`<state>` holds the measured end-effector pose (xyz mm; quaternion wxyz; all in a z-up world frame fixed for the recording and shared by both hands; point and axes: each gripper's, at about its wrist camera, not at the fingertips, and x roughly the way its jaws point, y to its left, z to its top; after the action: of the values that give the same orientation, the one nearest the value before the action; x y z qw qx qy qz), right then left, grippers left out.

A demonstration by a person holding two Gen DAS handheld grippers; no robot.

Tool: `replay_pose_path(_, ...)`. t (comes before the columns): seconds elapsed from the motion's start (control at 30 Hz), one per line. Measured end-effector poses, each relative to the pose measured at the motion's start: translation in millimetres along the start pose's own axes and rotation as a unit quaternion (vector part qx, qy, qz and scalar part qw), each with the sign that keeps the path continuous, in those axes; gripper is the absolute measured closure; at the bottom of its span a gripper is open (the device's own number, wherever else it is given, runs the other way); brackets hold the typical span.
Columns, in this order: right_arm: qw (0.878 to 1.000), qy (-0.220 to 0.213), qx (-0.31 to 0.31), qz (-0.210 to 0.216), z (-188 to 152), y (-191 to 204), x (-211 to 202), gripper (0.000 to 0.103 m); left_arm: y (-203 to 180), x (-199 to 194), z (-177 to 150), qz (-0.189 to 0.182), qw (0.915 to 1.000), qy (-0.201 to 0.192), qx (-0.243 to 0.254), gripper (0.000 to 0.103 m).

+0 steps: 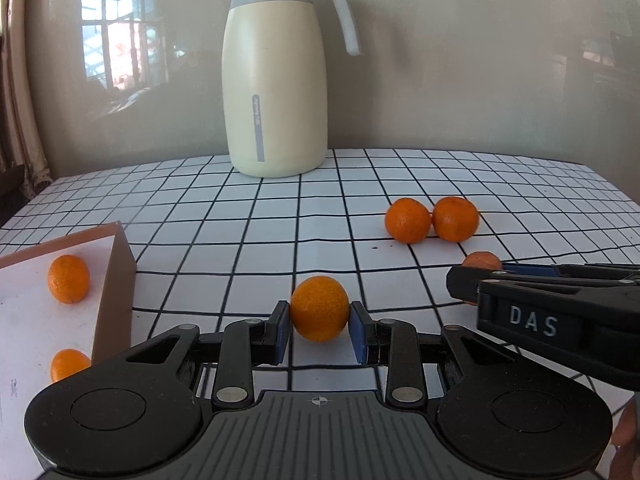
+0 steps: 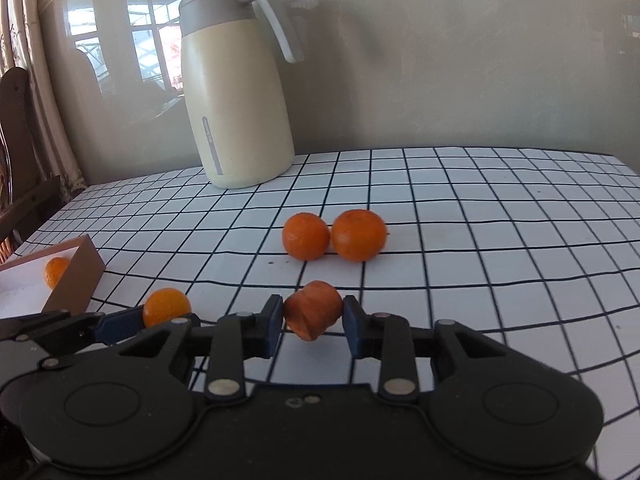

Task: Organize fruits
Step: 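Carry the orange with the left tool while the right tool carries the cut piece to the box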

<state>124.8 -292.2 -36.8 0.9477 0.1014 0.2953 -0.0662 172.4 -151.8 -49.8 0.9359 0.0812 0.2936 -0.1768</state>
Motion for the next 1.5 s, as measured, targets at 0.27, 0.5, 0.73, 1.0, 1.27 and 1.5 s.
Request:
replay_pose_path(0.27, 1.0, 0.001, -0.018, -0.004, -10.1, -1.5, -24.4, 0.08, -10.6, -21.0, -8.2, -0.008, 0.9998, -0.009, 0.017, 0.071)
replay_pose_path(0.5, 0.999, -0.009, -0.034, 0.003, -15.9, 7.2, -51.5, 0.08, -7.0, -48.9, -14.8, -0.01, 0.9993, -0.023, 0.028, 0.071)
replay_pose_path(0.73, 0.999, -0.01, -0.048, 0.014, -23.1, 20.2, -68.3, 0.079, 8.1, -75.6, -20.1, -0.009, 0.9992, -0.03, 0.026, 0.071)
replay_pose_path(1.0, 0.996, -0.026, -0.064, 0.05, -26.8, 52.8, -86.0, 0.079, 35.4, -106.9, -22.5, -0.003, 0.9992, -0.04, 0.009, 0.071)
replay_pose_path(1.27, 0.992, -0.044, -0.086, 0.086, -28.2, 90.8, -91.2, 0.08, 68.4, -130.2, -27.6, 0.027, 0.9981, -0.054, -0.012, 0.071)
replay_pose_path(1.5, 0.987, -0.059, -0.094, 0.113, -26.2, 120.3, -89.1, 0.079, 104.5, -143.2, -33.1, 0.059, 0.9954, -0.065, -0.039, 0.071)
